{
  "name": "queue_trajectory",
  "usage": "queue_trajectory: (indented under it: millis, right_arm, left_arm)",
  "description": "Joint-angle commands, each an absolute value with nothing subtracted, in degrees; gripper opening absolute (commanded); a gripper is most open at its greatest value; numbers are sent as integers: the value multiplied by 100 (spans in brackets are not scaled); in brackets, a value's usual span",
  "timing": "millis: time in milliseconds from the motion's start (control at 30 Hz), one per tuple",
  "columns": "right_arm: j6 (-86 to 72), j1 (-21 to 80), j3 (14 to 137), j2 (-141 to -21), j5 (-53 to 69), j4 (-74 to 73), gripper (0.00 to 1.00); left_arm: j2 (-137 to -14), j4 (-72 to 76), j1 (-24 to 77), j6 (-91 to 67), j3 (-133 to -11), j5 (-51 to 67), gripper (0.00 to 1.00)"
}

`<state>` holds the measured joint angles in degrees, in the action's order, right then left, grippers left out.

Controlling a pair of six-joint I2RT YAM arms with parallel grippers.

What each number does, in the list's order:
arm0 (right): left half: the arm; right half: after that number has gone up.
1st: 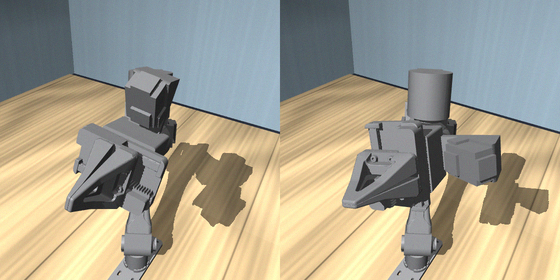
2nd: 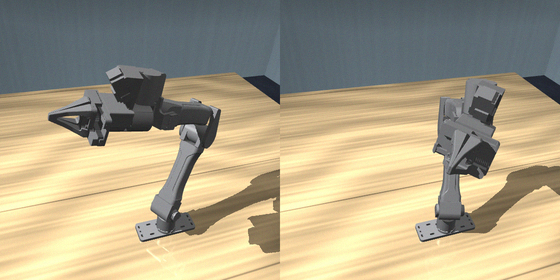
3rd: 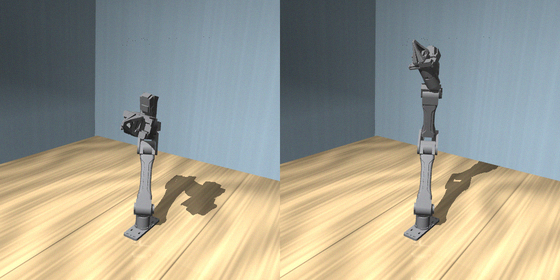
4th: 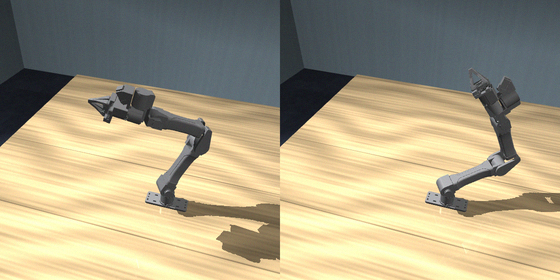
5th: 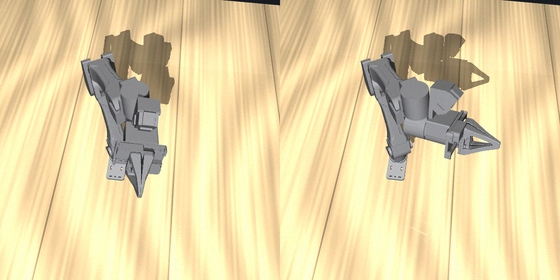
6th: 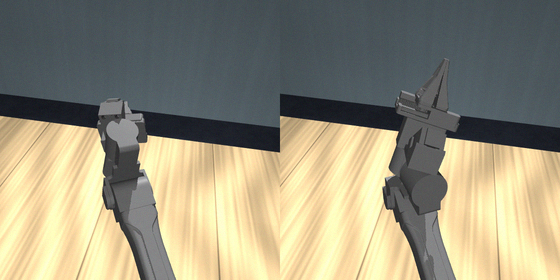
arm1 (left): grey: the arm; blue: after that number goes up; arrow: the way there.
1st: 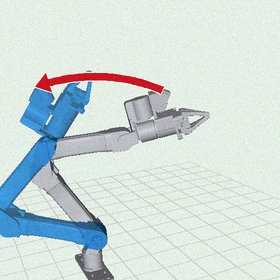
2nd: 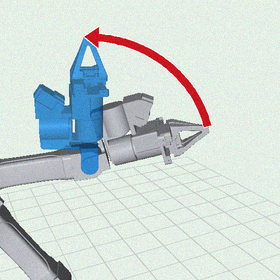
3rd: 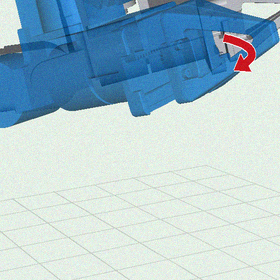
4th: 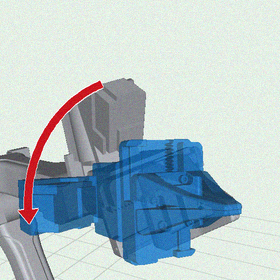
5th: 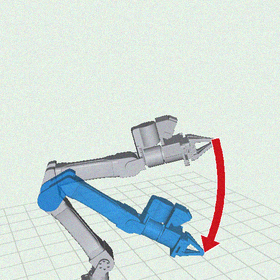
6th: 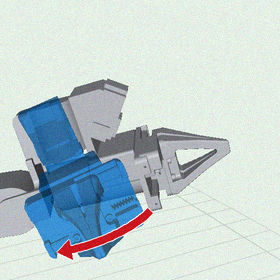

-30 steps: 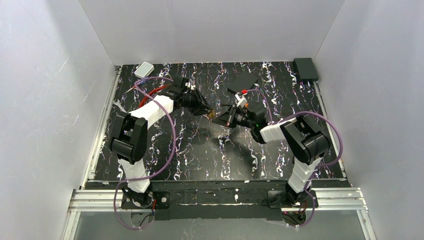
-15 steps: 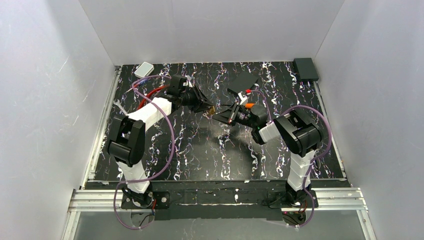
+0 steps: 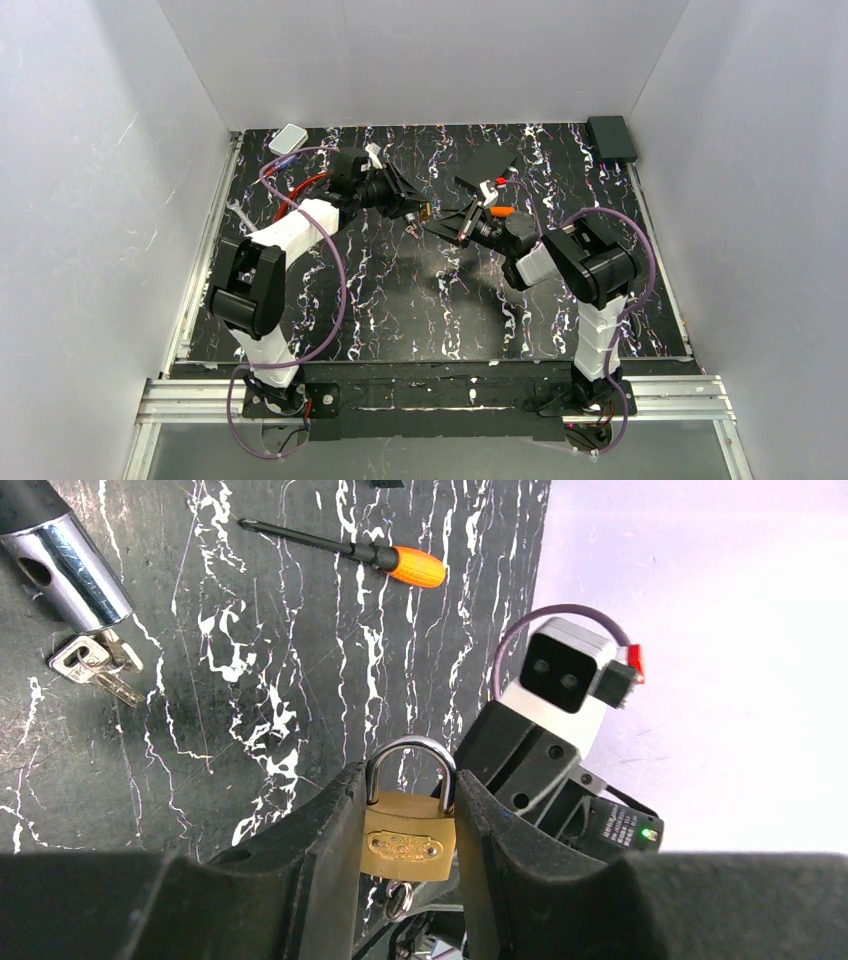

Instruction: Unlock with the key

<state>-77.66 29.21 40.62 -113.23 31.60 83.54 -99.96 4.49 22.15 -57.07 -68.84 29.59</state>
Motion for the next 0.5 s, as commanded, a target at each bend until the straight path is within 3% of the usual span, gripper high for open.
queue_trajectory:
  millis: [0,467]
  right_arm:
    - [-8301,2830,4280,-11605,2496,10105,1]
    - [-8298,2848,4412,-11358,1974,10249,1]
  left_arm:
    - [-9362,667,2352,-5779,-6713,3785,0]
    - [-9338,1993,2305,-6544,-6245,4139,0]
